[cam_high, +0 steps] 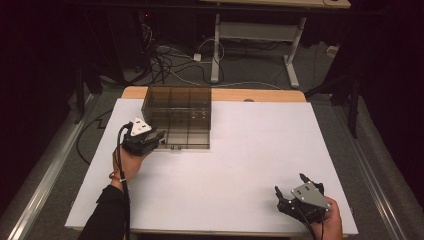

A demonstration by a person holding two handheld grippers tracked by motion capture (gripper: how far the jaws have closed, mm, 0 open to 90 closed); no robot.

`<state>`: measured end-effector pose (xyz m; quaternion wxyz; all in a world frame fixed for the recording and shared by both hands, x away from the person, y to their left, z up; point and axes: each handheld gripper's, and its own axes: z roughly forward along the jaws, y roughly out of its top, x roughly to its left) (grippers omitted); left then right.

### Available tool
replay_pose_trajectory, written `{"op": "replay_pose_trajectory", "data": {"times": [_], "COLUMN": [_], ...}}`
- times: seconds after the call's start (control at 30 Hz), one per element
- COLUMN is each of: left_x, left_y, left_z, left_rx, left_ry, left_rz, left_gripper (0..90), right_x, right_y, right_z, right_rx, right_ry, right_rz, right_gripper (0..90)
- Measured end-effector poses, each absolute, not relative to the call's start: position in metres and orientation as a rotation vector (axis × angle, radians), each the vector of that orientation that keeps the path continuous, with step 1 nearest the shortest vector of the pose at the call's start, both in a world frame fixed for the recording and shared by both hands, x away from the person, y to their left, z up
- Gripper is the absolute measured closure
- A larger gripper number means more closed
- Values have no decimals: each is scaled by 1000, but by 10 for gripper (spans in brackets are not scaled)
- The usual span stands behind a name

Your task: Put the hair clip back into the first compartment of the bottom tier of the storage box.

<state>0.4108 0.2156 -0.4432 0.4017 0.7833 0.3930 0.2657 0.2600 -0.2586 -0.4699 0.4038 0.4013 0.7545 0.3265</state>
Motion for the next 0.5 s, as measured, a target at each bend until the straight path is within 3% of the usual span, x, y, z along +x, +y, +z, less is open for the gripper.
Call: {"op": "replay_pose_trajectory", "data": {"times": [0.27, 0.5], "left_x": [407, 402], "left_y": [212, 212], "left_z": [-440, -439], "left_rx": [1965, 1921], "left_ry": [985, 985], "left_rz": [704, 718], "left_gripper": [251, 181], "right_x": [259, 260], "right_y": [-259, -259], "right_z": [-469, -469], "right_rx": [1009, 1012], "right_ry": [1906, 1904], "right_rz": [829, 834], "right_gripper": [169, 169]}}
